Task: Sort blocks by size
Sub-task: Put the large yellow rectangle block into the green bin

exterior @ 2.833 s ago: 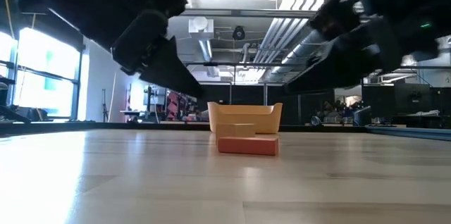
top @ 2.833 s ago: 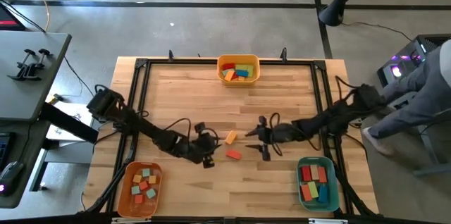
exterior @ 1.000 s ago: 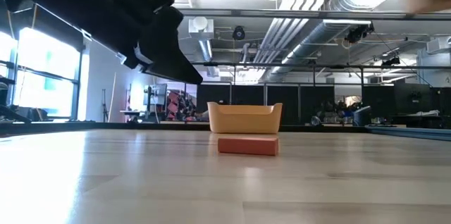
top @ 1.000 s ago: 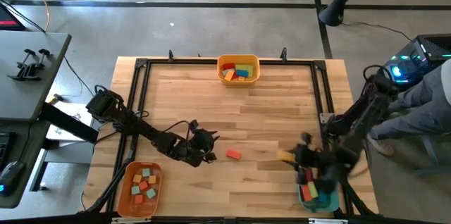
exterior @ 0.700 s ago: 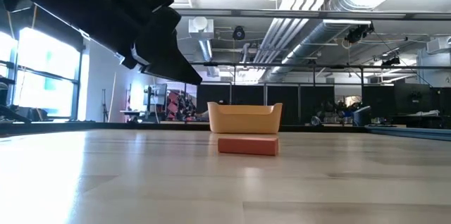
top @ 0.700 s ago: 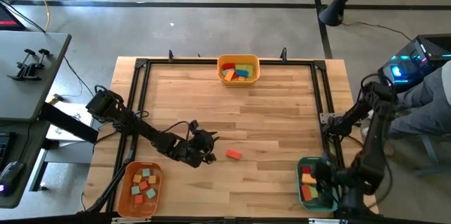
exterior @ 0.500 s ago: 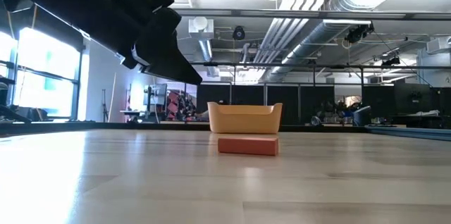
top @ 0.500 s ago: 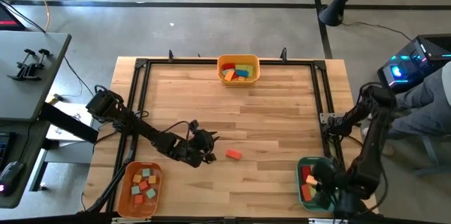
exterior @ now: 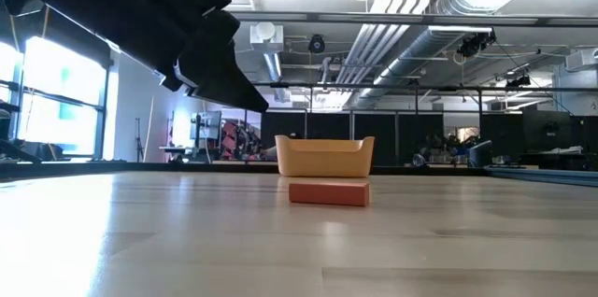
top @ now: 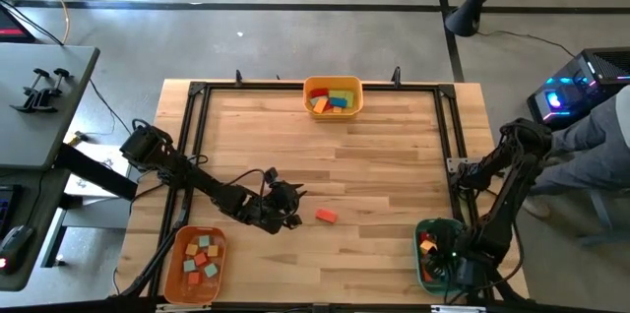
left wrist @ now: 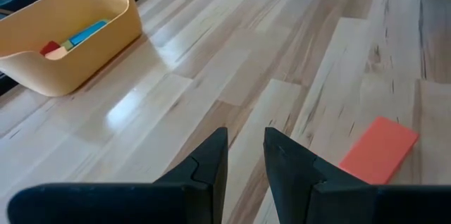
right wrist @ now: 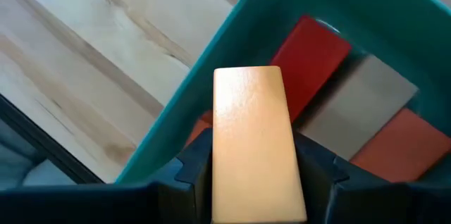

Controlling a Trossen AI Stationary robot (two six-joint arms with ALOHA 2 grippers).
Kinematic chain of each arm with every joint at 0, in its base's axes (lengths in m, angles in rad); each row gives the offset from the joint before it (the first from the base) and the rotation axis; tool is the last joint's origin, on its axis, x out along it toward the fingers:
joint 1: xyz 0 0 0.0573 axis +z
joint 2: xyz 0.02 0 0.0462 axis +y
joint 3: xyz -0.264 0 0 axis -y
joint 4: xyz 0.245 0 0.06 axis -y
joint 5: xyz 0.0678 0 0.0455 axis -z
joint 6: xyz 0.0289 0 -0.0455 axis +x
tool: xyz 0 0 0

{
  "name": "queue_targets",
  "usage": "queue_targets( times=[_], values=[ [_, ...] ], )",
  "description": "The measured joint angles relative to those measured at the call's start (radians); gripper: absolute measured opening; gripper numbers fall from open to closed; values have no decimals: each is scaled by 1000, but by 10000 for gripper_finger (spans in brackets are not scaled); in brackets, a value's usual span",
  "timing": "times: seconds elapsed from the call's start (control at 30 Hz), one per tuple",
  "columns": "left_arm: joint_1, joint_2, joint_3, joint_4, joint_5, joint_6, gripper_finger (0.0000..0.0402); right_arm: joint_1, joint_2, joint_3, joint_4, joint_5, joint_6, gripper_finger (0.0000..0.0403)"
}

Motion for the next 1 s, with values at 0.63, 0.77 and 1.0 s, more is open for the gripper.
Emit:
queue_targets(
  times=[0.63, 0.77, 1.0],
  values=[
    [0, 0, 0, 24, 0, 1, 78, -41, -8, 135, -350, -206, 1, 128],
    [0, 0, 0, 27, 1, 1, 78, -53, -9, 144, -345, -157, -38, 128],
    [0, 0, 0, 39, 0, 1, 78, -109, -9, 53, -148, -134, -117, 128]
  ],
)
